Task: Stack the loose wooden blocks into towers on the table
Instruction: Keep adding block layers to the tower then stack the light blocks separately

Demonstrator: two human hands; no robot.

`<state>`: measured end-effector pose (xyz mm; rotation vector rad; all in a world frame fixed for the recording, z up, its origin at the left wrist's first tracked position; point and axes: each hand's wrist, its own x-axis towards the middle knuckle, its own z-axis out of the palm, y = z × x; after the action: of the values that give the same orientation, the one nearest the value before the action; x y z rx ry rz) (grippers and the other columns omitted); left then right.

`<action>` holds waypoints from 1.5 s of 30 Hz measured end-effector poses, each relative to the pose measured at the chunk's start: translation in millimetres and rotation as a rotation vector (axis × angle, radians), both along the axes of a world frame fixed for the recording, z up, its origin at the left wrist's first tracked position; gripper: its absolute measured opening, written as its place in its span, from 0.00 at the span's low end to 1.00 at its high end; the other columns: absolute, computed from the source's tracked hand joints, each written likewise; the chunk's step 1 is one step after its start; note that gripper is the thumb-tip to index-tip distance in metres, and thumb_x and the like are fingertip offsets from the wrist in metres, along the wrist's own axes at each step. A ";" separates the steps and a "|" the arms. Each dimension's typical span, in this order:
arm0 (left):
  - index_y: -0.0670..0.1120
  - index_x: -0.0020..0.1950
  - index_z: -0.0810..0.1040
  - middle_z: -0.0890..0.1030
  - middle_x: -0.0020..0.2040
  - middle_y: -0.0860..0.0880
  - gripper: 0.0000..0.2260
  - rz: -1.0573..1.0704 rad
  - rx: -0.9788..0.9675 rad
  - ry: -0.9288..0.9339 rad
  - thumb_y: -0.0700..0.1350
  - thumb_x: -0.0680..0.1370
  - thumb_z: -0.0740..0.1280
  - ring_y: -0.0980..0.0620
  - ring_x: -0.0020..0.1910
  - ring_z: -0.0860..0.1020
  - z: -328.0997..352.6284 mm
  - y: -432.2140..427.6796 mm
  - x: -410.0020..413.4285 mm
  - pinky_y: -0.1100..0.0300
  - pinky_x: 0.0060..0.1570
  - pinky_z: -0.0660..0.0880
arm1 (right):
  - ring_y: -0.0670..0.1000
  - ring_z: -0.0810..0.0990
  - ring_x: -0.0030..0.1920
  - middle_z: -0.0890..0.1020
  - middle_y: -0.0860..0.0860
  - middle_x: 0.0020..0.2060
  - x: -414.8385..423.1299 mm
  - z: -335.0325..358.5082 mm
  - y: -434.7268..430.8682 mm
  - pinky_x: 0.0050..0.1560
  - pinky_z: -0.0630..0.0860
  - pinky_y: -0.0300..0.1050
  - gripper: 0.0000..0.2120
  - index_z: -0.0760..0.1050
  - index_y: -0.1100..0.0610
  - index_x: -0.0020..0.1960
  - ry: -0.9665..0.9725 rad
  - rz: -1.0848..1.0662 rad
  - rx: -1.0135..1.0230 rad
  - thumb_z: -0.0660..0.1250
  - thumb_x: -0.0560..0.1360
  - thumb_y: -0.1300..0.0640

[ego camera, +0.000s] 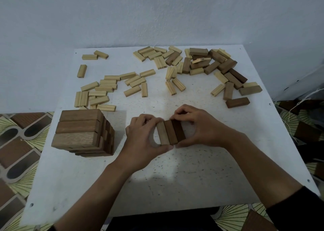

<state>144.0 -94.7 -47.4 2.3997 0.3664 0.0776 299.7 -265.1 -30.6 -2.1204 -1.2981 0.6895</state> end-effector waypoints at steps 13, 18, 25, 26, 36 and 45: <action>0.59 0.59 0.74 0.69 0.56 0.60 0.26 -0.034 -0.067 -0.129 0.53 0.66 0.80 0.59 0.57 0.71 34.1 -12.4 -0.9 0.51 0.59 0.73 | 0.47 0.74 0.60 0.75 0.41 0.58 -0.6 23.3 -12.2 0.48 0.70 0.34 0.34 0.78 0.50 0.65 -0.008 -0.013 0.128 0.84 0.61 0.48; 0.54 0.64 0.74 0.68 0.56 0.58 0.27 -0.062 0.027 -0.178 0.53 0.68 0.79 0.54 0.55 0.71 72.9 -16.2 -1.8 0.58 0.55 0.72 | 0.44 0.74 0.57 0.76 0.40 0.58 -3.0 57.2 -17.6 0.47 0.73 0.43 0.33 0.78 0.49 0.64 -0.043 -0.031 0.234 0.83 0.61 0.48; 0.54 0.67 0.71 0.67 0.60 0.56 0.28 -0.070 0.232 -0.258 0.58 0.70 0.73 0.48 0.54 0.74 132.4 -7.1 -17.7 0.50 0.52 0.77 | 0.48 0.75 0.60 0.77 0.40 0.59 -10.0 101.5 -2.6 0.48 0.75 0.46 0.33 0.76 0.48 0.65 -0.077 -0.008 0.394 0.82 0.63 0.47; 0.53 0.67 0.72 0.68 0.60 0.55 0.28 -0.065 0.259 -0.286 0.58 0.70 0.72 0.48 0.54 0.74 139.2 -4.4 -19.9 0.50 0.52 0.77 | 0.48 0.75 0.60 0.78 0.41 0.59 -11.8 107.3 1.3 0.48 0.75 0.45 0.33 0.76 0.48 0.65 -0.092 -0.001 0.417 0.82 0.63 0.48; 0.61 0.60 0.76 0.74 0.55 0.61 0.27 -0.079 0.335 -0.181 0.65 0.63 0.72 0.58 0.57 0.74 186.4 69.7 -49.6 0.52 0.58 0.65 | 0.47 0.77 0.56 0.77 0.43 0.53 -43.5 136.6 65.8 0.51 0.74 0.40 0.33 0.79 0.52 0.64 -0.189 0.054 0.444 0.83 0.62 0.43; 0.60 0.62 0.76 0.76 0.62 0.57 0.29 -0.144 0.109 -0.010 0.63 0.63 0.78 0.52 0.62 0.74 172.1 141.8 -75.2 0.53 0.59 0.70 | 0.43 0.72 0.50 0.76 0.43 0.49 -80.5 132.6 121.8 0.46 0.67 0.35 0.33 0.79 0.47 0.61 -0.231 0.051 0.230 0.78 0.61 0.32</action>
<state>68.8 47.1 124.6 2.5253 0.1876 0.0452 219.2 -143.3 102.0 -2.0275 -1.4803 0.3020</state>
